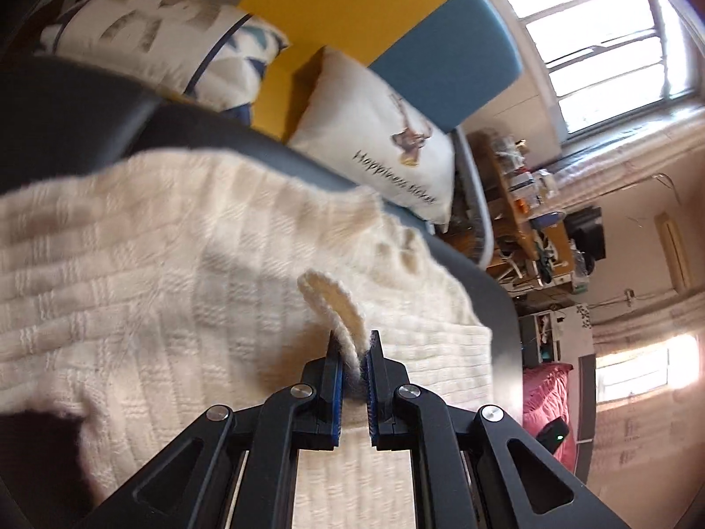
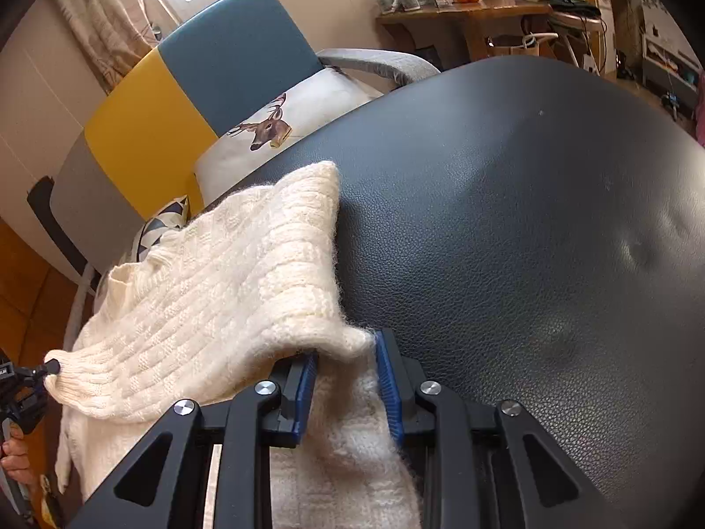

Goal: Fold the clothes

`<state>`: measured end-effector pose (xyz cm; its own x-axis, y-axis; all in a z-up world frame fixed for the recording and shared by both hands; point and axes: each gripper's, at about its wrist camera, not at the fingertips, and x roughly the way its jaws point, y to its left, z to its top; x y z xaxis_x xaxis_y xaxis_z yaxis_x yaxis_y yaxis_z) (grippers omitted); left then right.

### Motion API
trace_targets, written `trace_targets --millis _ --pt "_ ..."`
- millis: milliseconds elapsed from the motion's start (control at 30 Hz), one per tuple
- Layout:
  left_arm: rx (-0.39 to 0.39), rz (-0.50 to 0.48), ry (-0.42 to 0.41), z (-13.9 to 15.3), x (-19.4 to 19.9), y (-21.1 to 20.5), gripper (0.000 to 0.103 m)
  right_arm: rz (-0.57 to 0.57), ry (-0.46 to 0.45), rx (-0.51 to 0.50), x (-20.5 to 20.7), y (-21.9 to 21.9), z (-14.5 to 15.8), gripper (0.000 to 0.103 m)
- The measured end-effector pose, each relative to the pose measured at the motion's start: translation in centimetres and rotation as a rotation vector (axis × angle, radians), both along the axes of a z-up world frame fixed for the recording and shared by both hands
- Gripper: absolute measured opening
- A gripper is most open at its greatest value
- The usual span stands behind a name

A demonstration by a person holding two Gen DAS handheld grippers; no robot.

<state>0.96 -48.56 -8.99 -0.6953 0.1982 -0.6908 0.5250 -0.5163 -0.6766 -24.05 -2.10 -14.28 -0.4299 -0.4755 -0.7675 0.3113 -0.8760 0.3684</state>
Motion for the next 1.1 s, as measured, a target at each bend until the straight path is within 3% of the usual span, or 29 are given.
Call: trace_targets --millis 200,300,367,467,600,800,933,967,1000,1067,1100 --pt "0.039 -0.002 -0.049 -2.5 0.2 -0.7 0.009 0.020 0.034 0.059 0.1 -0.3 0.2 0.027" --pt "-0.020 -0.026 -0.083 -2.4 0.1 -0.7 0.009 0.006 0.033 0.051 -0.2 0.2 0.3 0.027" --pt "-0.012 -0.054 -0.081 -2.3 0.1 -0.8 0.010 0.012 0.022 0.048 -0.4 0.2 0.0 0.027" --pt "0.086 -0.022 -0.090 -3.7 1.2 -2.0 0.025 0.019 0.031 0.050 -0.3 -0.1 -0.1 0.027" --pt "0.218 0.028 -0.053 -4.9 2.7 -3.4 0.032 0.038 0.042 0.063 -0.2 -0.3 -0.2 0.027" --pt "0.267 0.035 0.011 -3.7 3.3 -3.9 0.041 0.051 0.066 0.093 -0.1 -0.7 -0.1 0.027" --pt "0.187 -0.020 -0.096 -3.8 2.0 -3.0 0.044 0.057 0.077 0.109 -0.1 -0.9 0.0 0.027" --pt "0.141 -0.017 -0.135 -3.8 1.9 -2.8 0.038 0.056 0.080 0.112 -0.1 -0.9 0.1 0.027" --pt "0.087 -0.021 -0.161 -3.6 1.5 -2.5 0.021 0.053 0.085 0.116 -0.1 -0.9 0.2 0.027" --pt "0.006 -0.024 -0.179 -3.2 1.2 -2.0 0.009 0.039 0.113 0.116 -0.1 -0.7 0.7 0.027" --pt "-0.026 -0.016 -0.157 -2.5 1.2 -1.8 0.008 0.033 0.124 0.102 -0.1 -0.6 1.0 0.027"
